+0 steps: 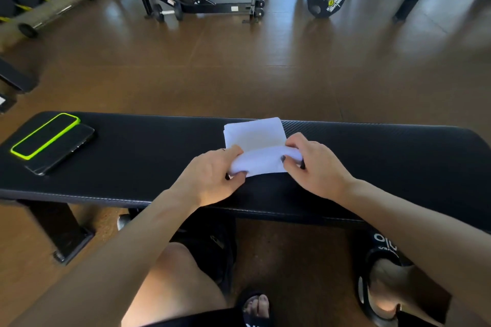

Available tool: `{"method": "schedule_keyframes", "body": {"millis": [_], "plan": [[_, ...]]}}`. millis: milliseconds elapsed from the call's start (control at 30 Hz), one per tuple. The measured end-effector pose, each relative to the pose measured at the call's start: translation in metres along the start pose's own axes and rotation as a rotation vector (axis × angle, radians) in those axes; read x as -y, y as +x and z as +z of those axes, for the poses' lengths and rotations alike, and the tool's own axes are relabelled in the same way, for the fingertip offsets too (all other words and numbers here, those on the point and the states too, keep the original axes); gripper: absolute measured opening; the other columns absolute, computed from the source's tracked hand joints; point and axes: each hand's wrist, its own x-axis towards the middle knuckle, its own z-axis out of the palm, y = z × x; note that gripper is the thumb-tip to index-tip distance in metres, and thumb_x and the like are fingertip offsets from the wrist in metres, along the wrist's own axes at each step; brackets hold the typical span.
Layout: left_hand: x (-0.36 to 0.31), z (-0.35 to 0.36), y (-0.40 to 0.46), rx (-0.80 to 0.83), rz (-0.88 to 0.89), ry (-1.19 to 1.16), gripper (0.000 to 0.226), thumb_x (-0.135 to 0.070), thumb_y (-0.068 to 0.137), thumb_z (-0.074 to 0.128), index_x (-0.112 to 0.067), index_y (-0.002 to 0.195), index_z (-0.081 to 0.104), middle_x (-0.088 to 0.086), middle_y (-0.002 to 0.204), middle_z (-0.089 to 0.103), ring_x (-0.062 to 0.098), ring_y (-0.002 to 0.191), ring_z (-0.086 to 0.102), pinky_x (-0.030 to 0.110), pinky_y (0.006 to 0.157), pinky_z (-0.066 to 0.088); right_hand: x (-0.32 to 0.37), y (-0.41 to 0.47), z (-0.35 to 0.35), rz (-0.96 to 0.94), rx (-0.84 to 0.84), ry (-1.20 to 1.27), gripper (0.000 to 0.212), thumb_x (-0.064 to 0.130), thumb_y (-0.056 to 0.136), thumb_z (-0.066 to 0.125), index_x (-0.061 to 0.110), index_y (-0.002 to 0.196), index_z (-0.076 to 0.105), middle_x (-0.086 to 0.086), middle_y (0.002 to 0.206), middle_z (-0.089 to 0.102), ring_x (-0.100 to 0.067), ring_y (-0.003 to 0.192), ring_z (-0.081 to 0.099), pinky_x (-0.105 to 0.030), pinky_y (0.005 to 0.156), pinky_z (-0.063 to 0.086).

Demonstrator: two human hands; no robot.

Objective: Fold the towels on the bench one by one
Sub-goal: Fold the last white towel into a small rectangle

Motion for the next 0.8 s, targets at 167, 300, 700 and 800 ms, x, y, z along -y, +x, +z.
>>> {"method": "schedule_keyframes", "body": {"millis": [167,300,700,800], "plan": [[0.004,0.0,0.005,0.061,-0.168,-0.36,0.013,-0.038,0.101,0.056,-0.027,0.106,0.054,-0.005,0.09,0.063,0.008,0.079,0.06,0.026,0.072,0.048,-0.004,0.01,0.002,0.18,-0.004,0.213,0.017,0.033,0.1,0.057,0.019,0.099,0.047,0.001,0.066,0.055,-0.011,0.055,0.045,-0.029,0.056,0.039],[0.007,0.013,0.009,-0.018,-0.306,-0.456,0.014,-0.04,0.103,0.05,-0.027,0.107,0.053,-0.004,0.096,0.064,0.013,0.086,0.061,0.029,0.075,0.05,-0.005,0.022,0.009,0.258,0.004,0.235,0.024,0.041,0.1,0.056,0.018,0.098,0.047,-0.002,0.074,0.058,-0.014,0.063,0.047,-0.032,0.062,0.04],[-0.003,0.027,0.028,-0.172,-0.358,0.035,0.029,-0.032,0.096,0.055,-0.026,0.121,0.042,0.004,0.107,0.044,0.026,0.076,0.057,0.039,0.073,0.055,-0.008,0.04,0.025,0.094,-0.057,-0.117,0.011,0.022,0.099,0.054,0.018,0.096,0.045,-0.004,0.1,0.037,-0.03,0.058,0.048,-0.037,0.054,0.044],[-0.002,0.031,0.028,-0.303,-0.021,0.343,0.035,-0.011,0.081,0.068,-0.019,0.113,0.055,0.009,0.111,0.051,0.028,0.088,0.049,0.037,0.075,0.047,-0.012,0.044,0.027,-0.089,-0.112,-0.38,0.015,0.016,0.098,0.056,0.006,0.087,0.06,-0.01,0.094,0.045,-0.026,0.063,0.047,-0.039,0.061,0.046]]}}
